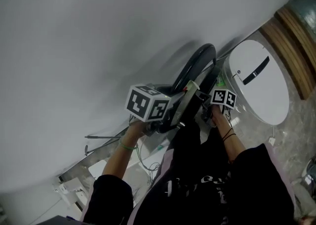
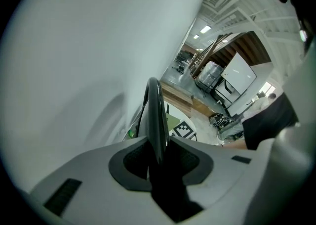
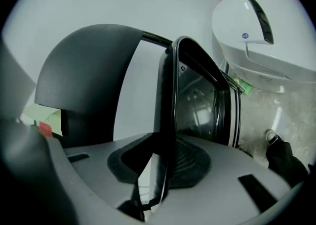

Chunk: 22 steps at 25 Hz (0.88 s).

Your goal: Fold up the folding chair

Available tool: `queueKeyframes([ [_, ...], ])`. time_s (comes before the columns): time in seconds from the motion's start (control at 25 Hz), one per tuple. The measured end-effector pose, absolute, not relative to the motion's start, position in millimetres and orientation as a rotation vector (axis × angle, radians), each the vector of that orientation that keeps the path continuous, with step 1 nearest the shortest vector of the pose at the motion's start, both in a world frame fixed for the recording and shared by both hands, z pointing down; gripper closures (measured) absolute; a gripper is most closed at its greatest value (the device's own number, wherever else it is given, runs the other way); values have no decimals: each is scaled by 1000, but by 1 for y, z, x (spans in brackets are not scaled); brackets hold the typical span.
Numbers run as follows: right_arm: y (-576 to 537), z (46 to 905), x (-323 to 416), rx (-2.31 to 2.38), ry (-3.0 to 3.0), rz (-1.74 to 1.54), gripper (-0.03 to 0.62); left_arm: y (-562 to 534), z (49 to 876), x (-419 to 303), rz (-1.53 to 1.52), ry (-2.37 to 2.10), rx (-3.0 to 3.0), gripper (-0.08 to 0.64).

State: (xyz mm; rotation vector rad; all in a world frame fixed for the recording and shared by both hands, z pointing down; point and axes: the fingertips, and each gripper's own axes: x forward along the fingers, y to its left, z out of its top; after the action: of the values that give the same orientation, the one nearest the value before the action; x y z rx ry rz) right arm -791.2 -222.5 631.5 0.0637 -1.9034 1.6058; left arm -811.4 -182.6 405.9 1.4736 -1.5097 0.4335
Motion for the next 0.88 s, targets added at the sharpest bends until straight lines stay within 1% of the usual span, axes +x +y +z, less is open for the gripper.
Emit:
queueKeyframes([
  [0.2,-224,635,-836,147,-1932,1674,502,-184,410,-856,515,-1459,1520,462],
  [0.4,-217,637,-862,167,-1970,1643,502,-173,421,-887,437,-1469,1488,462],
  [0.52,-215,637,-872,163,-1983,1639,500,-173,417,-908,452,-1536,1475,462],
  [0.88,-210,636,-888,141,-2013,1551,499,-166,425,-924,544,-1567,1451,460],
])
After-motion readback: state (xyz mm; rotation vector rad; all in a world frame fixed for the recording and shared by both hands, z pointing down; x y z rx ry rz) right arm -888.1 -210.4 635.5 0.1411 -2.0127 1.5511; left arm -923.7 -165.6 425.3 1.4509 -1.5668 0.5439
